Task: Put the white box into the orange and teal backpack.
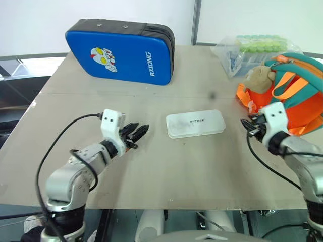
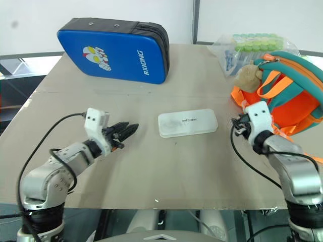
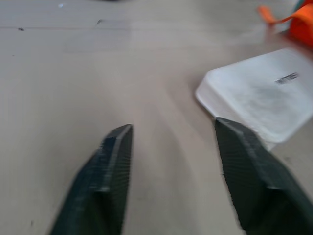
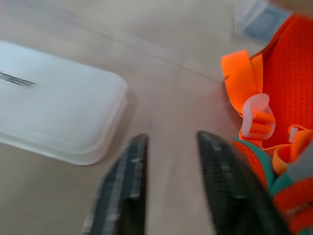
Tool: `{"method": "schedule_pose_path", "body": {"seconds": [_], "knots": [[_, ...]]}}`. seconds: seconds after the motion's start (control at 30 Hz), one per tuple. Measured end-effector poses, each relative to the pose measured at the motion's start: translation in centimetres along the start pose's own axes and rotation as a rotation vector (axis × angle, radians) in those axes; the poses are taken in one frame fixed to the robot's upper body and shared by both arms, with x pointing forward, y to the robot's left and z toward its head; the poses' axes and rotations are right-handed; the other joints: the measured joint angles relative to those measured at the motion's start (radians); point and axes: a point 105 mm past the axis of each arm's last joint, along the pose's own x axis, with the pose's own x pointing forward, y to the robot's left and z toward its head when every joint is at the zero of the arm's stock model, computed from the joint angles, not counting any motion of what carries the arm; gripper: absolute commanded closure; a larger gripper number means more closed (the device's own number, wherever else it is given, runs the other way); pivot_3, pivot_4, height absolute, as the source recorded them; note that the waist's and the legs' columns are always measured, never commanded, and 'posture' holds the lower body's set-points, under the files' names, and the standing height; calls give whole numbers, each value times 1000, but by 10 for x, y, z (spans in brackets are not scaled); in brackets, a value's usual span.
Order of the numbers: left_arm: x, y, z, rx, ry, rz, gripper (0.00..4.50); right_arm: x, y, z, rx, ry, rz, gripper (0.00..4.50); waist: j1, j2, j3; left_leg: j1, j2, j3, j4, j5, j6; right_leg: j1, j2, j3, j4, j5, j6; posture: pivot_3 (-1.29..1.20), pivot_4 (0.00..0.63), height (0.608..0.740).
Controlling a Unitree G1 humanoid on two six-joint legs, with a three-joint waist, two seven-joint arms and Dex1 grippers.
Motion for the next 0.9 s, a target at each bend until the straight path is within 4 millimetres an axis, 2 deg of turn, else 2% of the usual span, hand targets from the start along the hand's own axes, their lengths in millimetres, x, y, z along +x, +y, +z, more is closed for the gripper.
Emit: {"method": "schedule_pose_path", "body": {"seconds": [0.1, 0.27, 0.33, 0.4, 0.6, 0.8, 0.9], "knots": [[13, -2, -6, -1, 28, 44, 3074, 26, 0, -6, -84, 61, -27, 4448, -3, 0, 0, 0, 0, 0, 0, 0, 0, 0, 1, 1, 0, 0, 0, 0, 150, 740], [43, -14, -17, 4, 88, 58, 3074, 57, 9, -15, -178, 109, -25, 4448, 0, 0, 0, 0, 0, 0, 0, 0, 0, 0, 1, 1, 0, 0, 0, 0, 150, 740], [49, -18, -16, 27, 94, 53, 3074, 61, 19, -16, -168, 99, 22, 4448, -1, 0, 0, 0, 0, 0, 0, 0, 0, 0, 1, 1, 0, 1, 0, 0, 150, 740], [55, -21, -15, 69, 102, 47, 3074, 61, 44, -8, -148, 53, 165, 4448, -6, 0, 0, 0, 0, 0, 0, 0, 0, 0, 1, 1, 0, 1, 1, 0, 150, 740], [41, 0, -17, 134, 122, 78, 3074, 42, 76, -2, -156, 26, 343, 4448, -10, 0, 0, 2, 1, -2, -2, 0, 0, -1, 2, 1, 1, 0, 0, 0, 150, 740], [8, 15, -27, 204, 172, 80, 3074, 33, 104, -2, -148, 25, 415, 4448, -14, 0, 0, 2, 1, -3, -2, 0, 0, -1, 0, 2, 1, 0, 0, 0, 150, 740], [-1, 19, -29, 201, 181, 76, 2207, 32, 107, -4, -161, 30, 405, 4500, -10, 0, 0, 2, 1, -3, -2, 0, 0, -1, 0, 2, 1, -1, -1, 0, 150, 740]]}}
